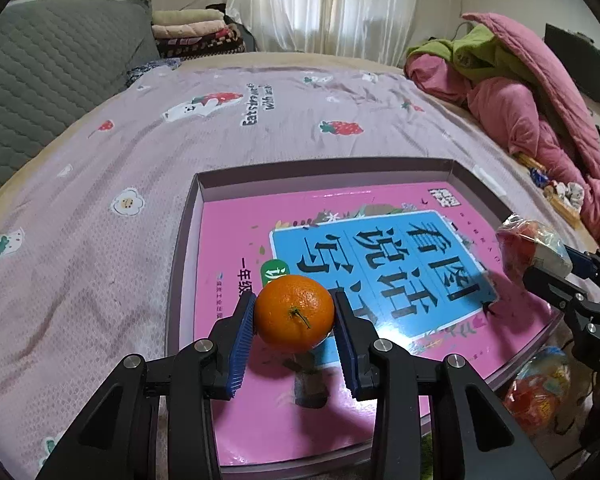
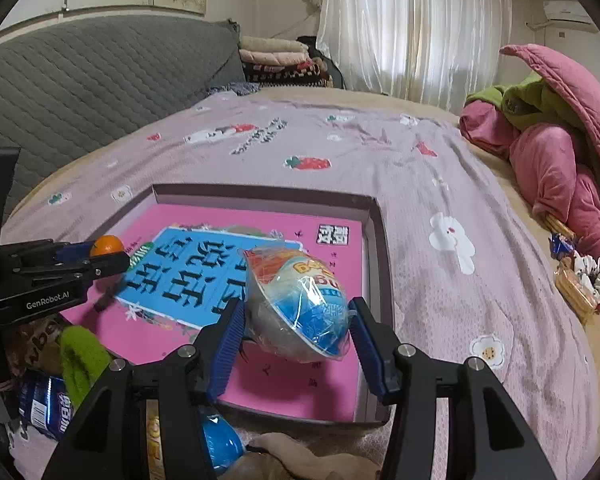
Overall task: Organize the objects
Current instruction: 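Lower the orange onto the pink book and open the left gripper while the right releases the egg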
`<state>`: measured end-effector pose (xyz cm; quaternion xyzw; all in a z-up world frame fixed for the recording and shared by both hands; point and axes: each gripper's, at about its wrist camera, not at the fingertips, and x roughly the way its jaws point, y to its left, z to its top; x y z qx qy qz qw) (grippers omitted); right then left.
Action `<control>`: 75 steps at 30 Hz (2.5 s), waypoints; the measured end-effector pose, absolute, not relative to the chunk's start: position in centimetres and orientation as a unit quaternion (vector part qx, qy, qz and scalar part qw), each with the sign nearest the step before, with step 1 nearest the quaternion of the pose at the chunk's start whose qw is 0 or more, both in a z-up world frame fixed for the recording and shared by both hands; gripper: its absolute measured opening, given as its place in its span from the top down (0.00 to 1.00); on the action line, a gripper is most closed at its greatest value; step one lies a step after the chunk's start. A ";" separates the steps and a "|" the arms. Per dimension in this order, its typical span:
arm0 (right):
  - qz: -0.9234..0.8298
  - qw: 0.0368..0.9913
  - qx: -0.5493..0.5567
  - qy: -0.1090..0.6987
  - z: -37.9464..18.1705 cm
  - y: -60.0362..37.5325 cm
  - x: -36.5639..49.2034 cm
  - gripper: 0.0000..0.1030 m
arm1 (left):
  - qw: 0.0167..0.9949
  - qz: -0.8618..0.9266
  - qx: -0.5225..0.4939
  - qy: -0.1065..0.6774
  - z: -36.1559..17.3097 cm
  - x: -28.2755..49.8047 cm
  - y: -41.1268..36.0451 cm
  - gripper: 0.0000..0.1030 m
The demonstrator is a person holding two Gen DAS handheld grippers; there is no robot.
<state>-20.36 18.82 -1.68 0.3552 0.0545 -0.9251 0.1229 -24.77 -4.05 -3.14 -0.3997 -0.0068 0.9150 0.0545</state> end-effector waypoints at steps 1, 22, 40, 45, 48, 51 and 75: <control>-0.924 0.119 0.359 0.055 -1.8 18.9 -20.4 0.48 | 0.055 0.914 -0.401 -0.006 -3.2 -24.8 -4.0 0.62; -0.916 0.096 0.386 0.055 -2.6 19.5 -21.1 0.48 | 0.053 0.900 -0.433 -0.012 -4.2 -25.4 -4.5 0.62; -0.915 0.099 0.388 0.057 -2.6 19.6 -20.7 0.47 | 0.058 0.891 -0.450 -0.014 -4.3 -24.9 -4.5 0.52; -0.917 0.101 0.382 0.056 -2.3 19.6 -20.5 0.43 | 0.054 0.894 -0.445 -0.011 -4.0 -24.5 -4.5 0.52; -0.919 0.101 0.378 0.054 -2.0 19.8 -20.4 0.42 | 0.050 0.898 -0.438 -0.012 -3.5 -24.2 -4.8 0.43; -0.919 0.101 0.377 0.053 -1.9 19.9 -20.4 0.42 | 0.047 0.901 -0.432 -0.017 -3.1 -23.8 -5.0 0.43; -0.937 0.127 0.324 0.038 1.5 19.7 -18.5 0.30 | 0.044 0.931 -0.360 -0.039 1.7 -18.0 -4.2 0.34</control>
